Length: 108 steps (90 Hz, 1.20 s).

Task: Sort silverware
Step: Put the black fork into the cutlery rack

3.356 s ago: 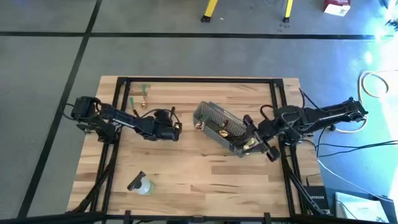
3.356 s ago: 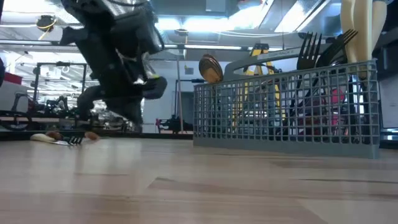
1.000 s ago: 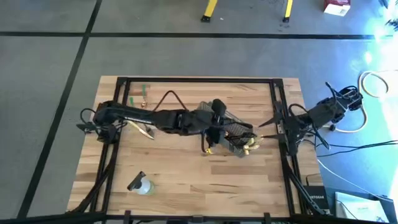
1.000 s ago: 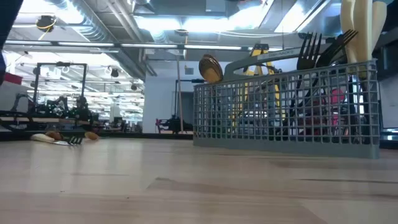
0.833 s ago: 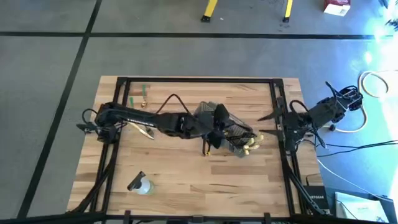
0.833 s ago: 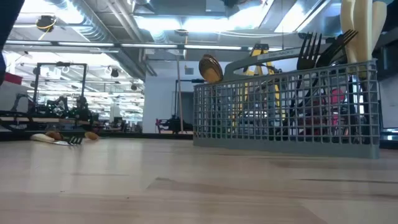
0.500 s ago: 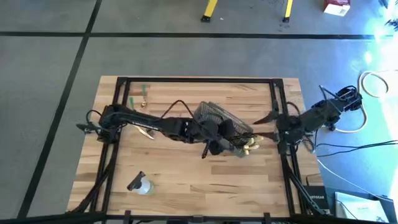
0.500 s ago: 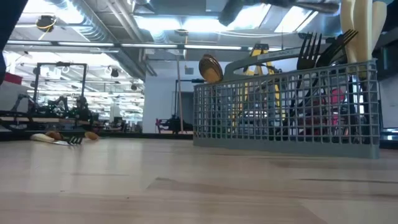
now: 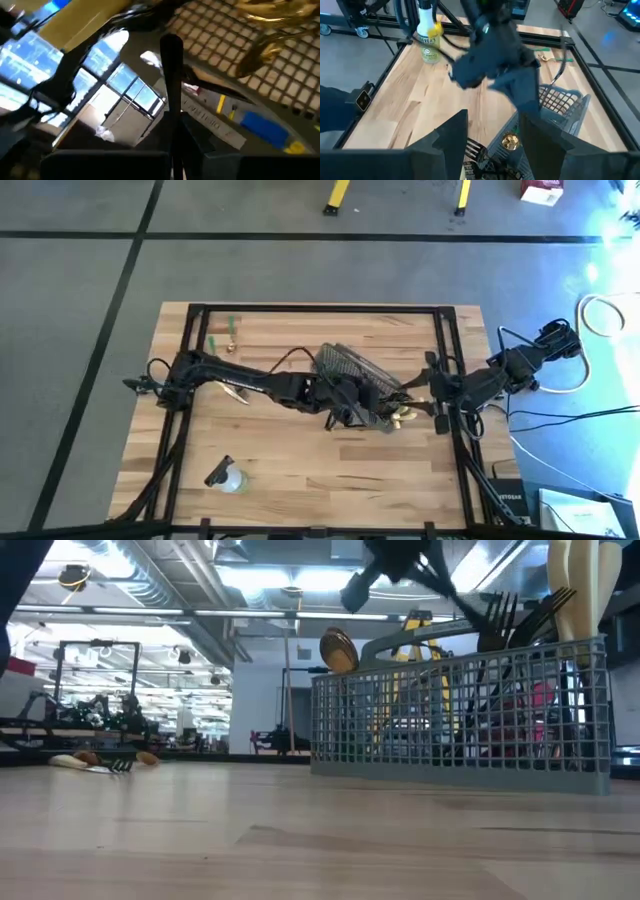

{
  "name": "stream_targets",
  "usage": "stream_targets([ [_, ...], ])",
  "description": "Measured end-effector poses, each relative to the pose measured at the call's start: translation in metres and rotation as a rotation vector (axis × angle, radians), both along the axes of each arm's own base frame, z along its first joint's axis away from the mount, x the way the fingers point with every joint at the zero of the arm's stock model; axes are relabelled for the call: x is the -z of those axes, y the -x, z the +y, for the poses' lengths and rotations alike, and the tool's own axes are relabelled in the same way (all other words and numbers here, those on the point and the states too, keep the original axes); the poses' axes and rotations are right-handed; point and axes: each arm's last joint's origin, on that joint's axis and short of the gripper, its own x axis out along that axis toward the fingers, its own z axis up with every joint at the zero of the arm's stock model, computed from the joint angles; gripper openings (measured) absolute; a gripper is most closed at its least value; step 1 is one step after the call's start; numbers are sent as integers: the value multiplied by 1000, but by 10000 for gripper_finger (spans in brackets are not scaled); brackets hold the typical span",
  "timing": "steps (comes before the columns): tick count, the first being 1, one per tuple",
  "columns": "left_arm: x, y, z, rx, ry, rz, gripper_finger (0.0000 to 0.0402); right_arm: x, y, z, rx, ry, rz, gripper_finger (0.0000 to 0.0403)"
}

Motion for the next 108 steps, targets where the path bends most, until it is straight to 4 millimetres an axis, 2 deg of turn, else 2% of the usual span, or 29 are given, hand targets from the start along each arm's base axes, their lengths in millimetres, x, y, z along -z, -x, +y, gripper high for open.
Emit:
stream_targets([
  [19, 26, -10, -5, 14, -109, 99, 0, 0, 0, 0, -11, -16, 7, 159],
  [24, 38, -13, -7, 18, -119, 131, 0, 0, 0, 1, -22, -23, 10, 159],
  [34, 50, -16, -8, 14, -125, 159, 0, 0, 0, 1, -29, -27, 12, 159],
  [62, 51, -21, -11, 0, -86, 91, 4, 1, 1, 2, -57, -40, 22, 159],
  [108, 48, -20, -16, 2, 13, 27, 104, 1, 1, 3, -81, -73, 31, 159],
])
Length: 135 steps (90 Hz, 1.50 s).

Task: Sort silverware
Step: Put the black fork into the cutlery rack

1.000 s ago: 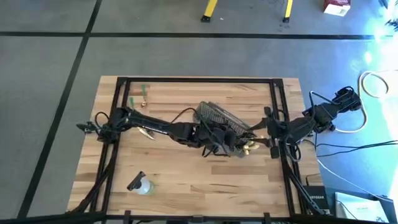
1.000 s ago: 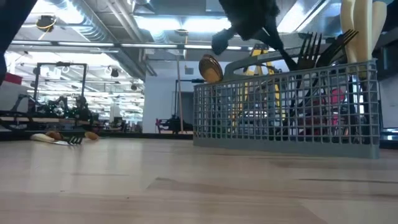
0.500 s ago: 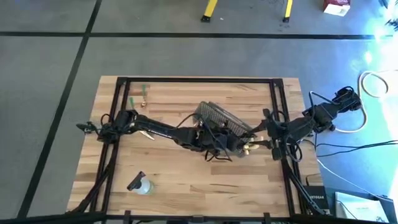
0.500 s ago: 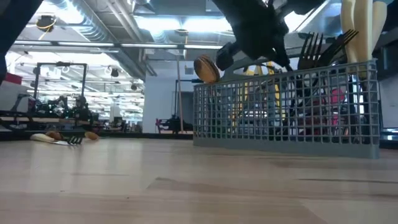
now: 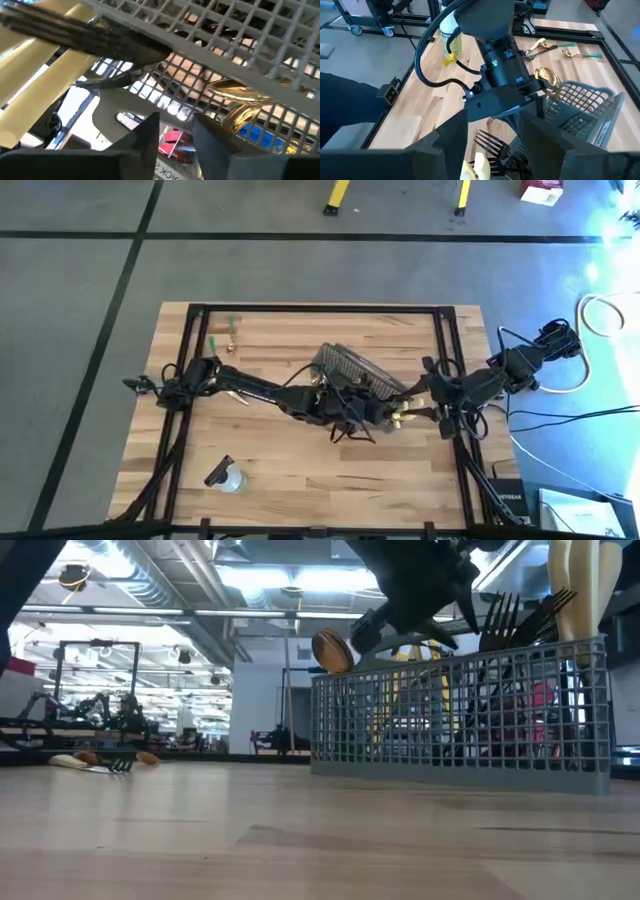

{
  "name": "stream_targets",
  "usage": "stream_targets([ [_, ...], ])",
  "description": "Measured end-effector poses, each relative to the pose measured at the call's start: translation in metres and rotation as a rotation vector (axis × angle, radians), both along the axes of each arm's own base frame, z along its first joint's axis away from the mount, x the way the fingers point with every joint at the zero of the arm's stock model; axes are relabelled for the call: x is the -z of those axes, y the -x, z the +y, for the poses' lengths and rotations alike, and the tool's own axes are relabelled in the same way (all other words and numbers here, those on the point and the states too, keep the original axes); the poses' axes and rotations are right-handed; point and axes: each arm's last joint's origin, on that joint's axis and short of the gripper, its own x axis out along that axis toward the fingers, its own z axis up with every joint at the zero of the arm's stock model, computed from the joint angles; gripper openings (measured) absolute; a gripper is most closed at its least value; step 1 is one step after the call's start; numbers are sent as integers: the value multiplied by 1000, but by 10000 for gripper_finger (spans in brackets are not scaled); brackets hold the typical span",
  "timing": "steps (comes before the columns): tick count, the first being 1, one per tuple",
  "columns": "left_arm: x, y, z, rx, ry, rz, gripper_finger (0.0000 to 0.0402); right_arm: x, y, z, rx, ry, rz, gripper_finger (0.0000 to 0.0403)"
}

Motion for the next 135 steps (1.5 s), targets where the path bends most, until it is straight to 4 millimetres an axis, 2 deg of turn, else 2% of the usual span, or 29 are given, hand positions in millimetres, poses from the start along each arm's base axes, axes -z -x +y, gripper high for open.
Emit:
stream_targets([
  [23, -19, -5, -17, -10, 3, -210, 116, 0, 0, 0, -4, -3, 2, 159],
  [30, -26, -5, -18, -137, -6, -317, 116, 0, 0, 0, -8, -10, 4, 159],
  [42, -45, -1, -16, -356, 172, -622, 116, 0, 0, 1, -35, -44, 19, 159],
  [55, -59, 10, -13, -469, 306, -736, 116, 1, 1, 2, -42, -47, 23, 159],
  [65, -70, 25, 2, -587, 394, -783, 116, 1, 1, 3, -65, -70, 33, 159],
  [77, -80, 48, 23, -706, 660, -831, 116, 1, 2, 5, -120, -119, 56, 159],
  [94, -100, 71, 25, -803, 1327, -829, 116, 1, 2, 5, -125, -127, 59, 159],
  [100, -97, 75, 33, -911, 1409, -850, 115, 0, 1, 5, -126, -130, 52, 159],
  [110, -79, 76, 48, -1065, 1328, -843, 102, -3, 0, 6, -132, -137, 24, 159],
  [124, -63, 62, 58, -1082, 1468, -710, 59, -4, 0, 6, -134, -144, 11, 159],
  [135, -53, 57, 64, -1100, 1457, -691, 18, -4, 0, 7, -141, -157, 18, 159],
])
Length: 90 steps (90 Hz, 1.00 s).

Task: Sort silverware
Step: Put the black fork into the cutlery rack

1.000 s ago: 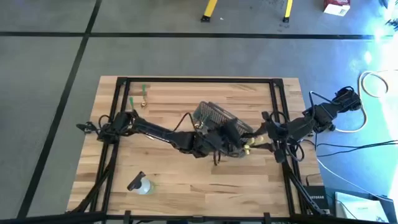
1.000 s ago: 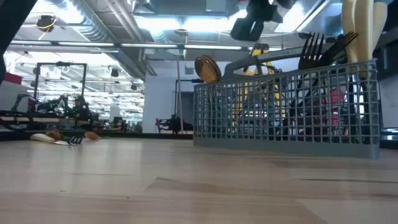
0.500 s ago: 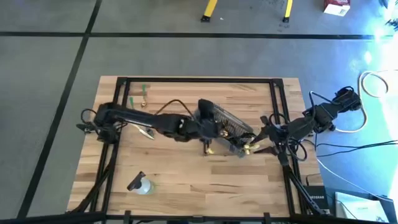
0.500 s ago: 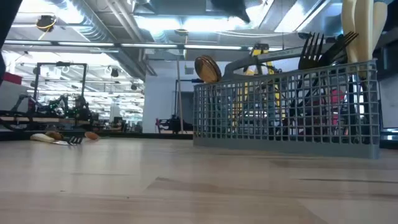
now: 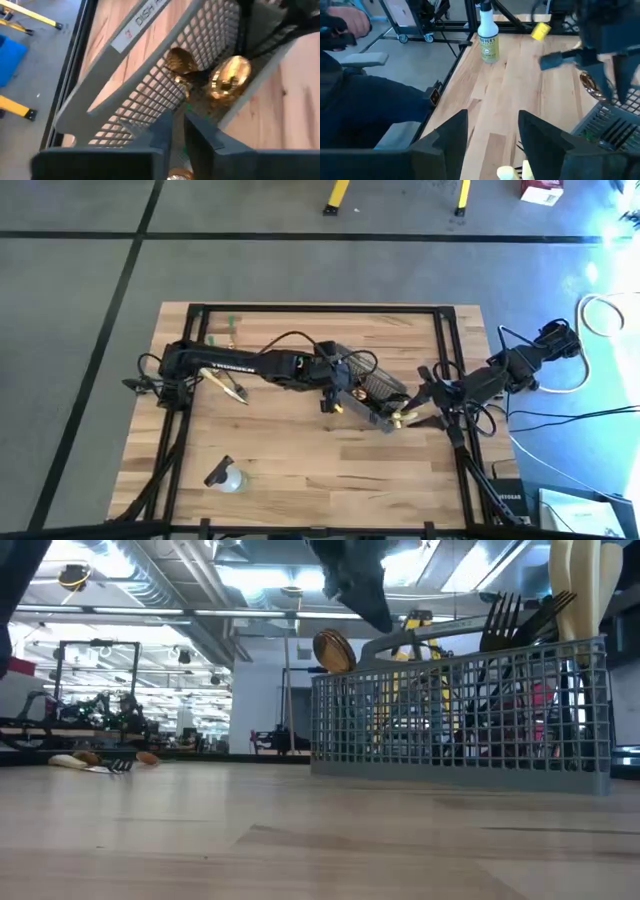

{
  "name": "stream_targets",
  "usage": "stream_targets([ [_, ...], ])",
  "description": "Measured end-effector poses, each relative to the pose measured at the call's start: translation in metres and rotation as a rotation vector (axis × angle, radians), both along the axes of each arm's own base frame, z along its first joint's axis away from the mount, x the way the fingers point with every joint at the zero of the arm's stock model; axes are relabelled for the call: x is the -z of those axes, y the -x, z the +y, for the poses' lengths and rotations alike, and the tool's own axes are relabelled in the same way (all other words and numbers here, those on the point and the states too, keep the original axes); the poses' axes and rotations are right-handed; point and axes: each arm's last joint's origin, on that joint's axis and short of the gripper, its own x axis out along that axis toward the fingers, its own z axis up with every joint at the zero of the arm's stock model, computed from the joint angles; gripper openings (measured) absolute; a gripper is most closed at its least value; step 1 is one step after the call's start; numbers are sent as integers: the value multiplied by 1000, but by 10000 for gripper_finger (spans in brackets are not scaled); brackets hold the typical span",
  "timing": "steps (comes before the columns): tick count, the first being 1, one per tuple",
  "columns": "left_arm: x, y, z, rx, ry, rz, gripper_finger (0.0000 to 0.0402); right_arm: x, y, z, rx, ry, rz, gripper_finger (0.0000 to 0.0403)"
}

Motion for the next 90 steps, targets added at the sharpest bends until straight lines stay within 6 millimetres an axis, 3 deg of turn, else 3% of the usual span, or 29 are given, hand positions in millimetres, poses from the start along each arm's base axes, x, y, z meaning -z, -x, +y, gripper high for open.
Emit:
stream_targets([
  [29, 30, -13, 12, 24, -44, 100, 0, -1, 0, 1, -11, -10, -5, 159],
  [54, 33, -20, 13, 90, -93, 94, 0, -3, -1, 1, -14, -16, -28, 159],
  [73, 47, -28, 21, 94, -124, 113, 0, -3, -1, 1, -15, -16, -28, 159],
  [90, 48, -32, 14, 152, -139, 102, 0, -3, -1, 1, -21, -16, -25, 159],
])
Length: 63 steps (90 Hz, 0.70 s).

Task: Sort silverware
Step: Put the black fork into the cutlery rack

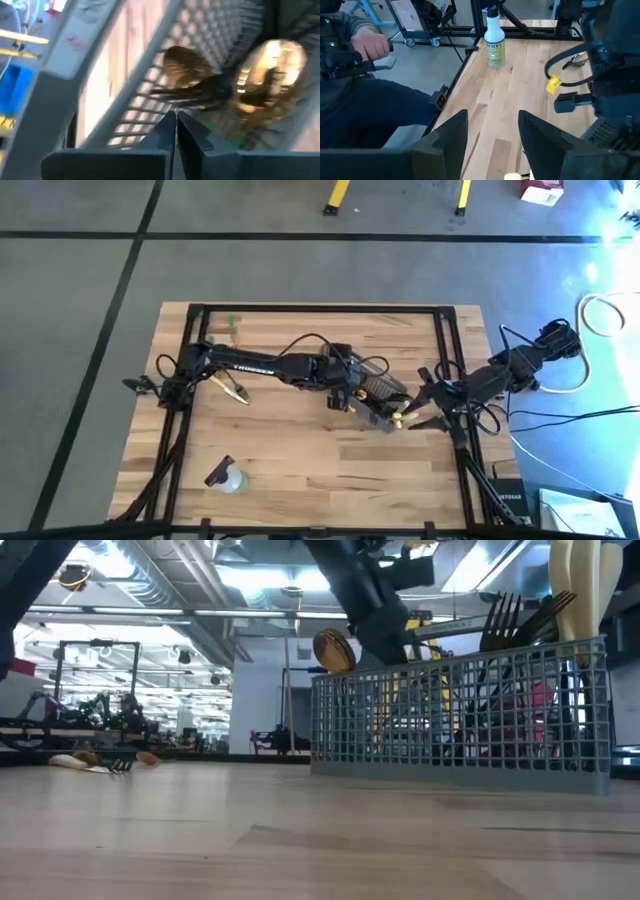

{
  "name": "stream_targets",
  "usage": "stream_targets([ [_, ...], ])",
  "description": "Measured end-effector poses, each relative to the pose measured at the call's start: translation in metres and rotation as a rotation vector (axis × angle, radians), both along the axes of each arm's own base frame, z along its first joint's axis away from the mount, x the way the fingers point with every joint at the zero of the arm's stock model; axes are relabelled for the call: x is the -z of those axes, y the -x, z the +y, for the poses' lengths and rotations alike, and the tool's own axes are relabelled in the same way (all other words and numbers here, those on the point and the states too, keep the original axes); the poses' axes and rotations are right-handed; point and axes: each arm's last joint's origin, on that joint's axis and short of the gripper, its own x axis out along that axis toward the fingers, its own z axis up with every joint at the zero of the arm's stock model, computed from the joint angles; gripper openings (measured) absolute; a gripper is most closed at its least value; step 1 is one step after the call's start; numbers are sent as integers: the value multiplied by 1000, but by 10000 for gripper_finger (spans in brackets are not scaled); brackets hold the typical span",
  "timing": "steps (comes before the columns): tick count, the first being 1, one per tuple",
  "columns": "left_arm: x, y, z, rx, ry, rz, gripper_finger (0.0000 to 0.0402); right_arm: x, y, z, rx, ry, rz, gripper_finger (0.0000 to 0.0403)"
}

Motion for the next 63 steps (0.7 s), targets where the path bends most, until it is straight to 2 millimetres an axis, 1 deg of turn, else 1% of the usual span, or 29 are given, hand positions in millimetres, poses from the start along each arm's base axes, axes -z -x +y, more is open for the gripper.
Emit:
stream_targets([
  [13, 11, -5, -2, 52, 54, 17, 0, 0, 0, 0, -2, 2, -1, 159],
  [25, 13, -9, -6, 79, 46, -8, 0, 0, 0, 0, -2, 1, -2, 159],
  [34, 13, -12, -10, 98, 33, -32, 0, 0, 0, 0, -2, 0, -3, 159],
  [63, 8, -17, -8, 136, -31, -79, 0, 0, 0, 0, -2, 0, -3, 159],
])
